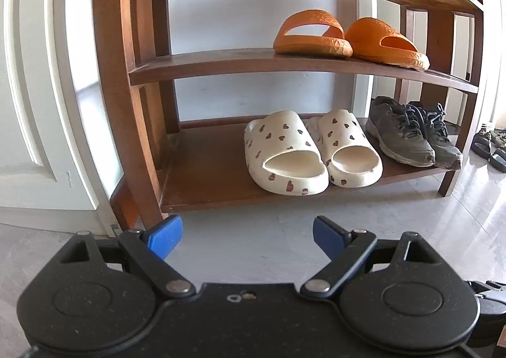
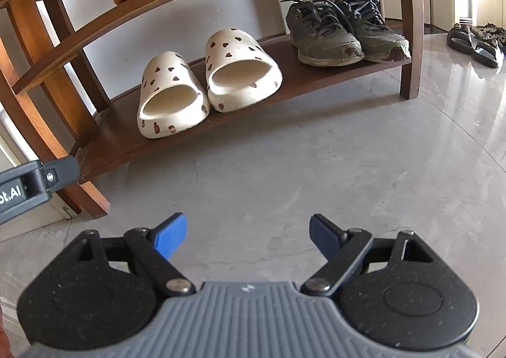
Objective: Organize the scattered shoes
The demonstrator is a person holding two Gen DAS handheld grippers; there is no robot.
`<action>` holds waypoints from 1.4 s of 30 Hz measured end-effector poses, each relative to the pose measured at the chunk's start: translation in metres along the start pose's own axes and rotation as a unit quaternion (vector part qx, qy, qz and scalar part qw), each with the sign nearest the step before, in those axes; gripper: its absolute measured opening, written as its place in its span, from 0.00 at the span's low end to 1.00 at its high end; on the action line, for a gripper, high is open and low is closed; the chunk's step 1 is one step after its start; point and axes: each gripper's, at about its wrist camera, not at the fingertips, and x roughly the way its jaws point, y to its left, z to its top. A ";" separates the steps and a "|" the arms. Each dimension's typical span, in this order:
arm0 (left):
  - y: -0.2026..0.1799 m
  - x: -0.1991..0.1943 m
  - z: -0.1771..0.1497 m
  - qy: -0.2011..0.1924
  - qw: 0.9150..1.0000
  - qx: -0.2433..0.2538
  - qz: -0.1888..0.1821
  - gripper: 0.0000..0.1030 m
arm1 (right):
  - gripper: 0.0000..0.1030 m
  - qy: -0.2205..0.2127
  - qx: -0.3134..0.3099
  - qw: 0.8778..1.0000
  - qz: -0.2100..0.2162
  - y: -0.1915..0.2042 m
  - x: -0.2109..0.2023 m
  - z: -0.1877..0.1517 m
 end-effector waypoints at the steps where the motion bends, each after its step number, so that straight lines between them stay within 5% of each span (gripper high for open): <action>1: 0.000 0.000 0.000 0.000 1.000 0.000 -0.001 0.88 | 0.84 0.000 -0.001 1.000 -0.001 0.000 0.000 0.000; 15: 0.004 0.005 -0.005 0.008 1.000 -0.007 0.006 0.88 | 0.84 -0.006 -0.045 0.997 -0.061 0.012 -0.004 0.014; 42: -0.001 0.008 -0.007 0.008 1.000 -0.005 0.007 0.88 | 0.84 0.007 -0.041 0.997 -0.071 0.010 0.002 0.016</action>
